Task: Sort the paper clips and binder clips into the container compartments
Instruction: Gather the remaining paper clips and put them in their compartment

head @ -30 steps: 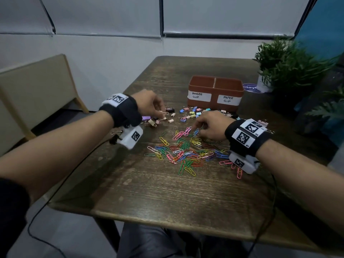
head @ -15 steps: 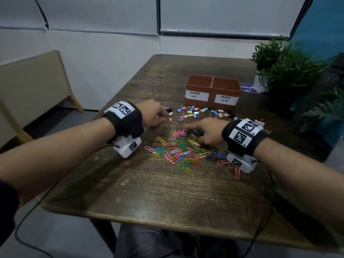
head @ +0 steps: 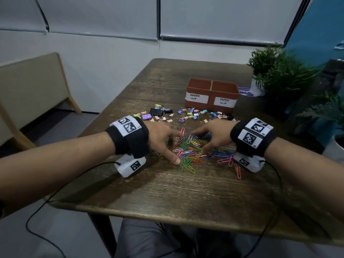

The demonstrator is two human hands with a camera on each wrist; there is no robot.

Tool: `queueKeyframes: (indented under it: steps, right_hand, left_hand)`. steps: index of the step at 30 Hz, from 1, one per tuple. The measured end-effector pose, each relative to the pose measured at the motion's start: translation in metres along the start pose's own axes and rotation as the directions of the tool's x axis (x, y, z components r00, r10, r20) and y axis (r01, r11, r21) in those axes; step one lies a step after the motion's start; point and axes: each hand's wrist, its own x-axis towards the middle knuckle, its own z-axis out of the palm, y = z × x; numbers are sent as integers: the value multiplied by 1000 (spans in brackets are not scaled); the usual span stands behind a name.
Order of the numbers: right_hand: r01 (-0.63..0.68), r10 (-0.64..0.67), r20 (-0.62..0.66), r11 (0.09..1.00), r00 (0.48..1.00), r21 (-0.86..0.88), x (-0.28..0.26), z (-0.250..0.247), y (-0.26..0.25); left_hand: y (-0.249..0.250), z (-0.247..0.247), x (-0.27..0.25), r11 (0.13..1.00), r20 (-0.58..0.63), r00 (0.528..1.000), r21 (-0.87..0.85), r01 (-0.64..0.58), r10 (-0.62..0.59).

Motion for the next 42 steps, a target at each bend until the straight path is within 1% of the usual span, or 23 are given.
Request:
queueKeyframes:
  steps: [2,3,6,9,14,17,19,22,25,28,30,31,33,35,36,38,40,42]
  right_hand:
    - [1,-1,-12,1000,1000,-23,3,3,-3]
    - [6,-7,-36,1000,999,-29,6,5,-4]
    - [22,-28,-122,999,992,-48,13,11,-3]
    - [31,-40,-182,998,983,-53,18,13,-2]
    - [33,-52,-187,994,981,-101,19,10,-4]
    - [40,-56,-196,996,979,-84,20,10,2]
    - [37,-46,-208,998,977,-45,18,7,6]
    - [25,-4,-282,997,959,73,10,-3,17]
    - [2,104,-339,955,935,298,0,-19,35]
    - [52,190,-417,862,889,504,-7,-37,56]
    - [102,277,-440,741,854,664,-8,-49,71]
    - [124,309,-446,691,840,712,-7,-56,78]
    - [154,354,-474,648,806,746,-4,-70,90]
    - [179,425,-501,601,754,779,4,-84,103]
    - [179,466,-513,591,721,787,10,-90,112]
    - [148,528,-531,603,663,784,25,-99,129]
    - [93,581,-529,614,618,784,40,-103,143]
    - [15,624,-514,627,588,779,55,-100,151]
  left_hand:
    - [6,0,9,1000,17,1000,30,5,-5]
    - [8,0,13,1000,3,1000,29,-1,1]
    - [11,0,20,999,-79,996,17,-49,50]
    - [11,0,25,997,-138,988,30,-71,74]
    - [12,-7,29,995,-179,979,56,-85,94]
    - [12,-6,33,996,-193,980,76,-44,58]
    - [10,-5,35,998,-197,980,48,-32,41]
    - [4,-10,38,996,-238,970,-60,-59,44]
    - [-5,-22,39,982,-279,960,-176,-69,18]
    - [-11,-39,39,926,-260,966,-366,-90,-9]
    - [-13,-51,41,865,-264,964,-487,-122,-12]
    - [-14,-56,43,833,-269,963,-536,-135,-17]
    - [-15,-68,50,787,-283,958,-599,-146,-38]
    - [-19,-80,62,746,-307,950,-646,-163,-57]
    - [-21,-87,71,719,-317,945,-675,-169,-76]
    - [-27,-100,92,668,-341,929,-726,-166,-140]
    - [-31,-114,117,620,-362,907,-768,-161,-213]
    - [-35,-126,143,589,-372,889,-793,-156,-266]
